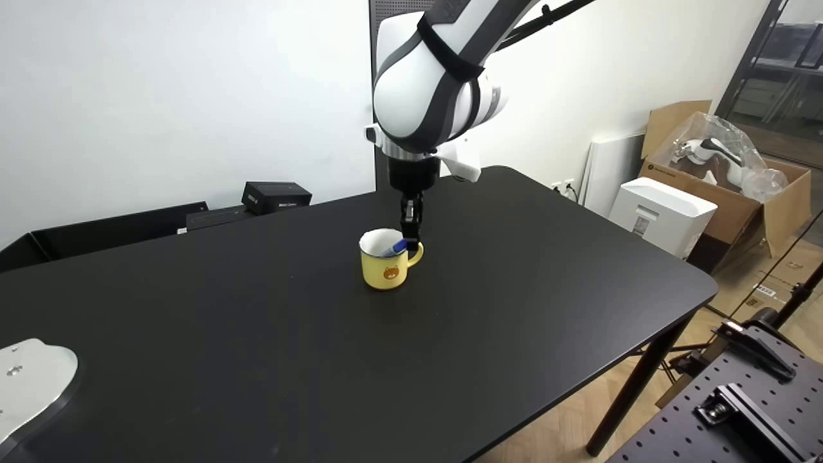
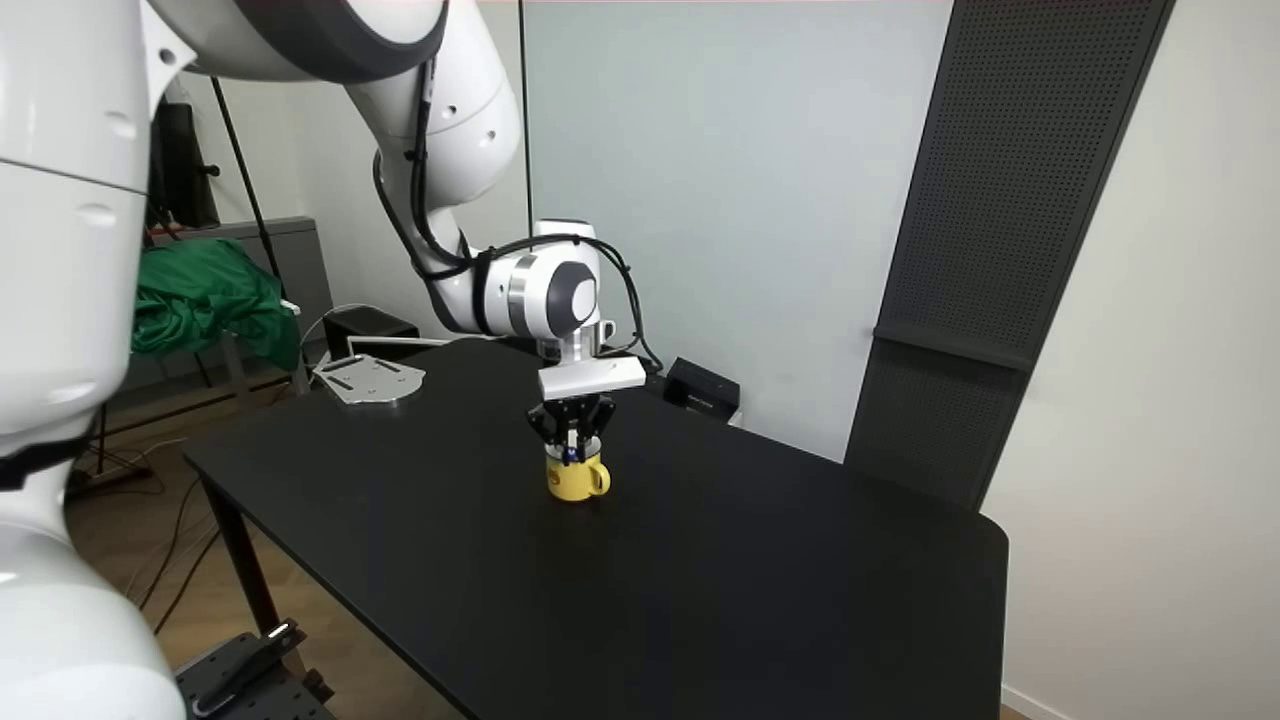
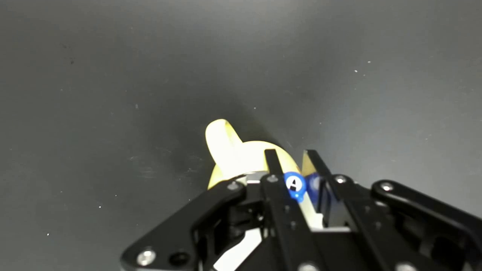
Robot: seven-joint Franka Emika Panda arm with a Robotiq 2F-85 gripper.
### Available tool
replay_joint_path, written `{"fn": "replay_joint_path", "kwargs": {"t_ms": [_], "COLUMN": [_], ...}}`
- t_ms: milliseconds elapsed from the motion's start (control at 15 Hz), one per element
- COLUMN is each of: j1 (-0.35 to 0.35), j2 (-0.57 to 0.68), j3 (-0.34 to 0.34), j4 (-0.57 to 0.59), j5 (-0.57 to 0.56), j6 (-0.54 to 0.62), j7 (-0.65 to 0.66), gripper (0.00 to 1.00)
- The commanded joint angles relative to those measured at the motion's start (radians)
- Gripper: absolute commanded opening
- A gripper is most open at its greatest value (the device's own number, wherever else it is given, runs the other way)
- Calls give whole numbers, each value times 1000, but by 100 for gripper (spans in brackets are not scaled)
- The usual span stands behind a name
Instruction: Pick up the pen from the cup and put it on the table.
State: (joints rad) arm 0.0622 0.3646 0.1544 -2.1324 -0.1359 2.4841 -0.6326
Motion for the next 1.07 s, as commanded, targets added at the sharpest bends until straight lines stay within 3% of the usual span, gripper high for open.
{"fn": "replay_joint_path", "kwargs": {"t_ms": [0,533,1000], "j1": [-8,-17,-12], "j2": [-3,-177,-369], "j3": [12,41,-9], "j4": [21,-42,-126], "j5": [-6,62,118], "j6": [-13,-9,21], "j7": [-9,-43,-17], "gripper": [5,5,5]}}
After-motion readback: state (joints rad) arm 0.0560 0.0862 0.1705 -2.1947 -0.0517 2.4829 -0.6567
